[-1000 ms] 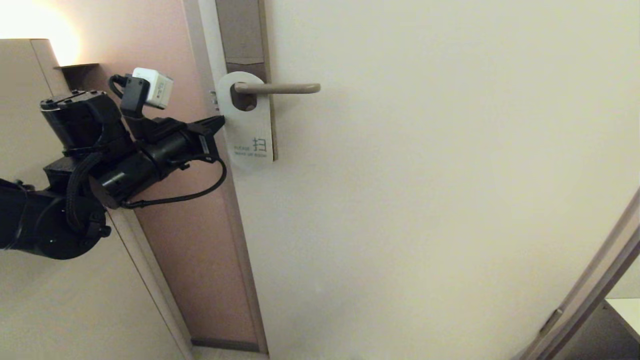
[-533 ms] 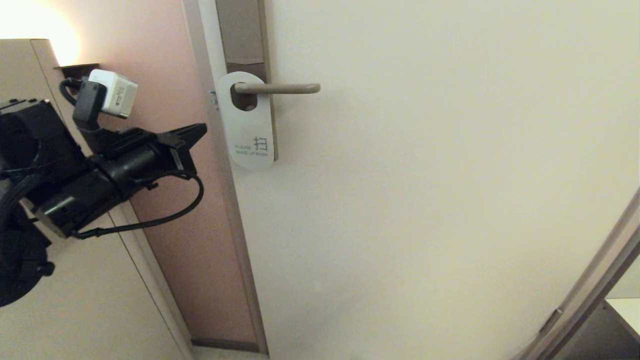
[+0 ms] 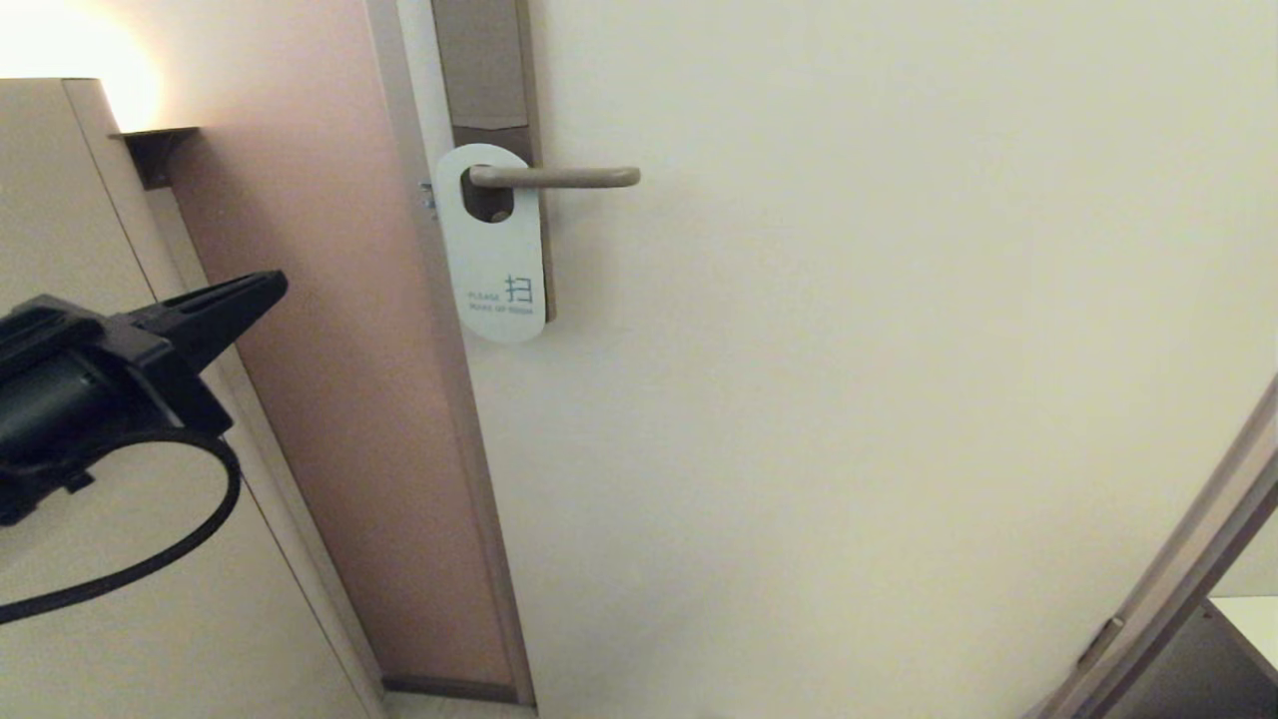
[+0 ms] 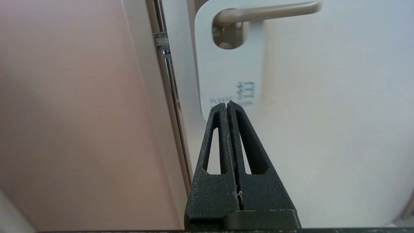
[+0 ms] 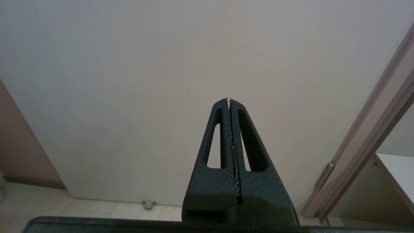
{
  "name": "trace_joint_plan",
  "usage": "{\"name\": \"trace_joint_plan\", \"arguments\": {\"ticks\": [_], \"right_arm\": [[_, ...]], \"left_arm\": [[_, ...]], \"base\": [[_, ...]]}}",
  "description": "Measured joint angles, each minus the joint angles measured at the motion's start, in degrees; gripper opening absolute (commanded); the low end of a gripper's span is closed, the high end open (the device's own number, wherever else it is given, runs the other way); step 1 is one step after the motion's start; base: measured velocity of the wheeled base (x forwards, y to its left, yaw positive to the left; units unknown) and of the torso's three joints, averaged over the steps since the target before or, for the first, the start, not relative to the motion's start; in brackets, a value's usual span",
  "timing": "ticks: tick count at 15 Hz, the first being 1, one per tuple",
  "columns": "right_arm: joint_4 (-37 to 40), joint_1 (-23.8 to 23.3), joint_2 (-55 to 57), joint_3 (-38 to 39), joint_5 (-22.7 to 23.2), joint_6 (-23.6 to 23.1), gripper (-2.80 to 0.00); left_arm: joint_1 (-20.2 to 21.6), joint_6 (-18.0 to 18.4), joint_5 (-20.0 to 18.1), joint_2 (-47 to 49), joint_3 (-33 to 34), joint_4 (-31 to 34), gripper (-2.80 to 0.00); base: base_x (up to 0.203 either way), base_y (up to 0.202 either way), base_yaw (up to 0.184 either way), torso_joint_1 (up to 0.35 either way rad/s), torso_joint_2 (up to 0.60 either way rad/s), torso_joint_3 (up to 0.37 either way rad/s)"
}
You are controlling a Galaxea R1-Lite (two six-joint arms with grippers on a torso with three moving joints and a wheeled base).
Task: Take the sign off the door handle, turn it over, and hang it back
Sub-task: Take down the sign
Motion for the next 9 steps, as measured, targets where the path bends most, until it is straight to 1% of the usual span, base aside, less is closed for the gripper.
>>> {"name": "trace_joint_plan", "arguments": {"ticks": [3,6,8,9], "right_arm": [[0.0,0.0,0.0,0.0,0.0,0.0,-2.80],[0.0,0.1,0.0,0.0,0.0,0.0,-2.80],[0.0,0.1,0.0,0.0,0.1,0.0,-2.80],[0.0,0.0,0.0,0.0,0.0,0.0,-2.80]], "left_arm": [[0.1,0.0,0.1,-8.2,2.9,4.0,-2.80],[0.0,0.0,0.2,-17.4,6.4,10.4,-2.80],[-0.1,0.1,0.4,-23.8,10.1,14.5,-2.80],[0.5,0.3,0.4,-26.7,12.7,15.5,-2.80]], "base": [[0.000,0.000,0.000,0.000,0.00,0.000],[0.000,0.000,0.000,0.000,0.00,0.000],[0.000,0.000,0.000,0.000,0.00,0.000],[0.000,0.000,0.000,0.000,0.00,0.000]]}}
